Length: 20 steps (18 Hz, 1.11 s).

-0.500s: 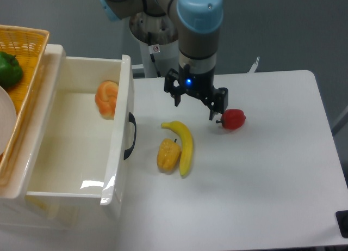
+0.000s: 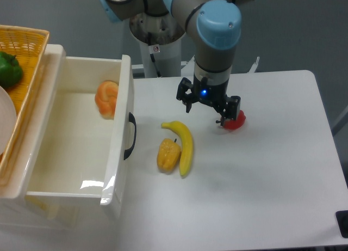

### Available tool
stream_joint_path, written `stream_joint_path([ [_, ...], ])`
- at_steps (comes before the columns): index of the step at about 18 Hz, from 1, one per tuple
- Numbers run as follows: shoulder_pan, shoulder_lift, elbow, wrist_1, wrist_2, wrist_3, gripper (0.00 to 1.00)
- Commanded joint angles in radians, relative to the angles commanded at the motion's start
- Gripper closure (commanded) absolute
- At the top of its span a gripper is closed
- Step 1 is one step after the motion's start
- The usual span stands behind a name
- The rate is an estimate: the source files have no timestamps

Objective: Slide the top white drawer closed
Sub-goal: 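Raise the gripper away from the red strawberry, then move the gripper toward the open white drawer's front face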

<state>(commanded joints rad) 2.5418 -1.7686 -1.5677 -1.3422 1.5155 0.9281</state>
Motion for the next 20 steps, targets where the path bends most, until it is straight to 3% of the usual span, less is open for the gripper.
stream_joint_path([
  [20,0.012,-0.061,-0.028,0.040,0.044,-0.090,0.00],
])
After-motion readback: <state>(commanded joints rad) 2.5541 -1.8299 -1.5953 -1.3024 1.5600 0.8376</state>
